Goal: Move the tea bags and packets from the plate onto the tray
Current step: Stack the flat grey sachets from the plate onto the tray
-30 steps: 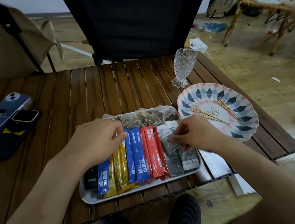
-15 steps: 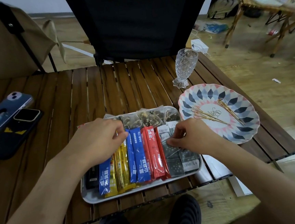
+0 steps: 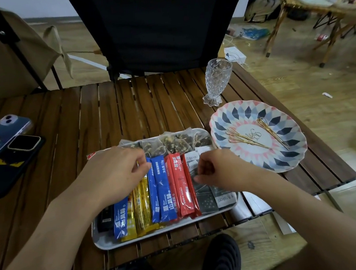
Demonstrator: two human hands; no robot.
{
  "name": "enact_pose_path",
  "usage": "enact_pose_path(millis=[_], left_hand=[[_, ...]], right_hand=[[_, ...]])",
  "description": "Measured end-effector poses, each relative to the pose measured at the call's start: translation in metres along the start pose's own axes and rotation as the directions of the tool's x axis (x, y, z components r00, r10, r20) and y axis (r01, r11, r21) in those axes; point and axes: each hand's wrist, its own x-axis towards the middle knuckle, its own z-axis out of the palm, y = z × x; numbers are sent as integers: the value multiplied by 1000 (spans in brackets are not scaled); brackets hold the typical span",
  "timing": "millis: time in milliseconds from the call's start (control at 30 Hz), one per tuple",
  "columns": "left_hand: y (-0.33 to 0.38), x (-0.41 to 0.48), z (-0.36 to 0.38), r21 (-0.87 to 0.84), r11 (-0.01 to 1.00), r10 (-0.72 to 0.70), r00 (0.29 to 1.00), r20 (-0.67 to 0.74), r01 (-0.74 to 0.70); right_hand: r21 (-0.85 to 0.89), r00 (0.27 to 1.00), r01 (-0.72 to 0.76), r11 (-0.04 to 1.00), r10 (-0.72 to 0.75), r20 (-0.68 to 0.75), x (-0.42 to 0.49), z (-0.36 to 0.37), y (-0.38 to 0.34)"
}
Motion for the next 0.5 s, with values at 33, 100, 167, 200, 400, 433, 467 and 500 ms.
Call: enact_pose_path(millis=[33, 100, 167, 200, 400, 433, 467, 500], left_hand=[[0, 0, 0, 4, 1000, 5, 1000, 0, -5], [-1, 0, 0, 7, 1000, 11, 1000, 4, -11], [-2, 0, 1, 18, 1000, 11, 1000, 3, -11], [-2, 0, 1, 19, 1000, 8, 1000, 0, -8], [-1, 1, 2, 26, 1000, 8, 1000, 8, -8], [0, 2, 2, 29, 1000, 6, 1000, 11, -7], [0, 2, 2, 32, 999, 5, 1000, 15, -5], [0, 3, 2, 35, 999, 2, 1000, 16, -3]], right_hand=[[21, 1000, 6, 1000, -6, -1, 0, -4, 1], [51, 999, 8, 999, -6, -42, 0, -16, 8], [15, 985, -41, 999, 43, -166, 4, -33, 28], [8, 969, -89, 996, 89, -231, 6, -41, 42], [17, 883, -362, 932, 348, -315, 6, -66, 111], [24, 880, -371, 928, 360, -311, 7, -67, 116], [34, 879, -374, 927, 366, -306, 7, -69, 119], [42, 881, -373, 927, 368, -298, 7, -70, 121]])
